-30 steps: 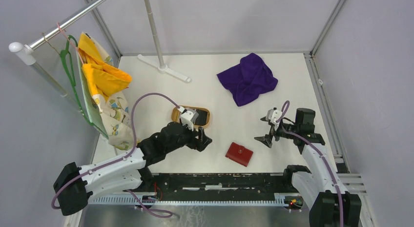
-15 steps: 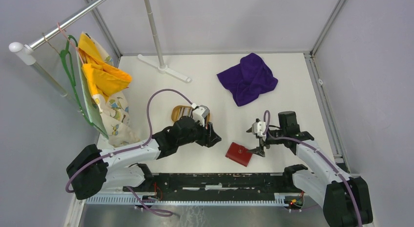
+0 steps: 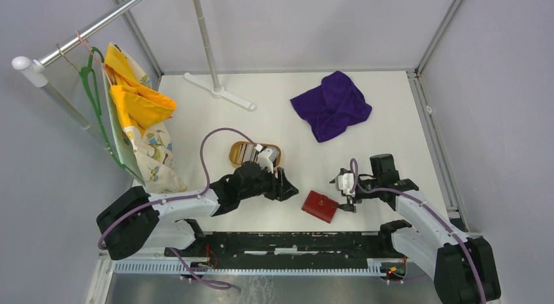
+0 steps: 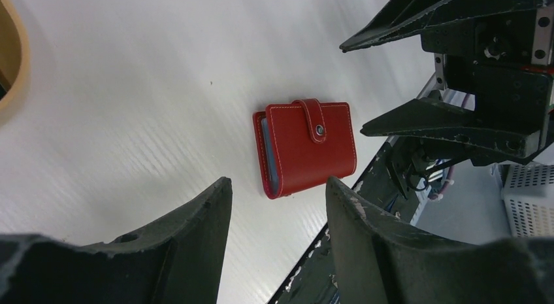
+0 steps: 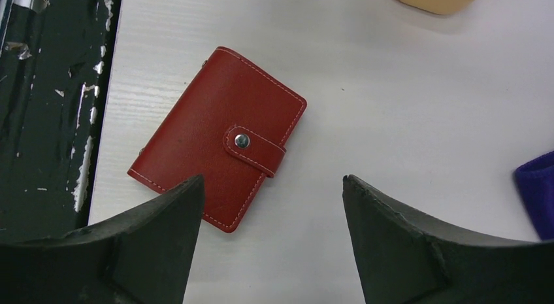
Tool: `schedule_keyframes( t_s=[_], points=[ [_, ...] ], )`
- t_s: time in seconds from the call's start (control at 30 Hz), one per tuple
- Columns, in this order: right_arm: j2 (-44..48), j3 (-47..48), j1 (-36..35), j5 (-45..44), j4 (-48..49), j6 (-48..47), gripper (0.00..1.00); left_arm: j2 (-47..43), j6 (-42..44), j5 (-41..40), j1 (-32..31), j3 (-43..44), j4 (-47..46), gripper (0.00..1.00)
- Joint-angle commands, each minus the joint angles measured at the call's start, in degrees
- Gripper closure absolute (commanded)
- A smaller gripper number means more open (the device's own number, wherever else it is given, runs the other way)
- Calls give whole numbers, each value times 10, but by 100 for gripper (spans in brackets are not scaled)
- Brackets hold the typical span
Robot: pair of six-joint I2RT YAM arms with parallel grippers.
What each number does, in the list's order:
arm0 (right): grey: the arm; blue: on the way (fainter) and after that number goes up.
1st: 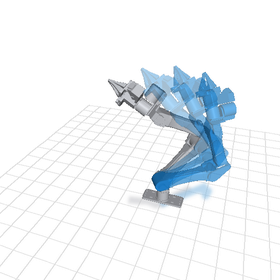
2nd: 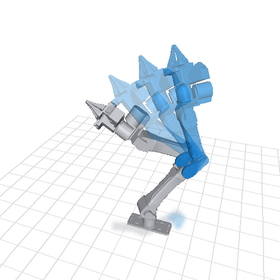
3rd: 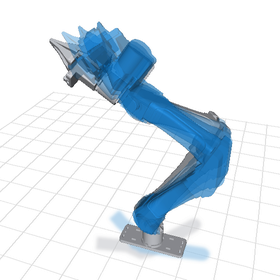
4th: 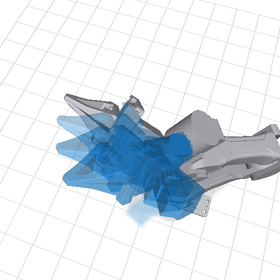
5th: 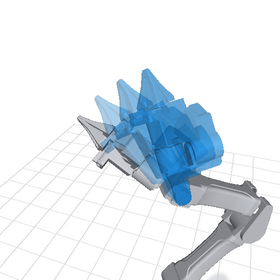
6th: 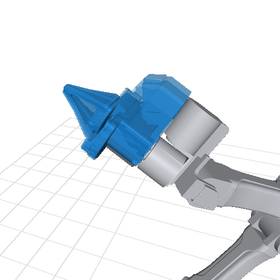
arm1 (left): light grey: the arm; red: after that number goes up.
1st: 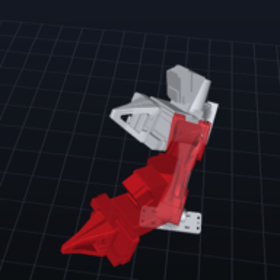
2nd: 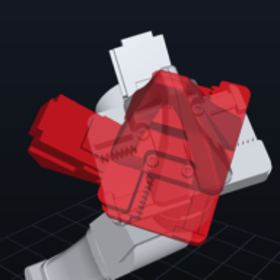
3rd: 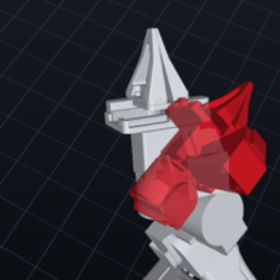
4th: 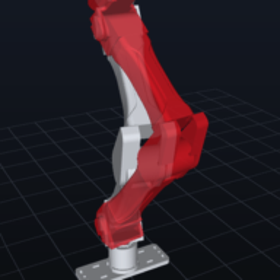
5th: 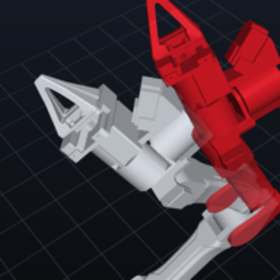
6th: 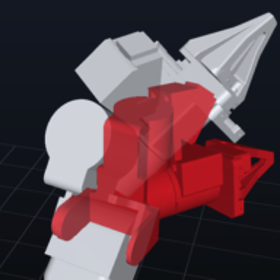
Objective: Put the credit cards into the card holder
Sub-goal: Open the card holder at the center of the board.
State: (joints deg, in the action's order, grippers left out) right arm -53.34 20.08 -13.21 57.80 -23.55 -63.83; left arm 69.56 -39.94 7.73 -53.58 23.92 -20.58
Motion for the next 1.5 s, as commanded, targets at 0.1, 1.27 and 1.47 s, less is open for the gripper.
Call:
schedule_keyframes(
  t_s=[0.1,1.27,1.47],
  points=[
    [-18,0,-29,-39,-36,-75,26,63,-45,-18,-36,19,-53,40],
    [-54,52,-91,-48,-136,-144,46,196,60,-75,-86,142,-3,91],
    [-21,75,-41,7,-182,-176,39,122,68,-116,-86,113,4,64]
  ],
)
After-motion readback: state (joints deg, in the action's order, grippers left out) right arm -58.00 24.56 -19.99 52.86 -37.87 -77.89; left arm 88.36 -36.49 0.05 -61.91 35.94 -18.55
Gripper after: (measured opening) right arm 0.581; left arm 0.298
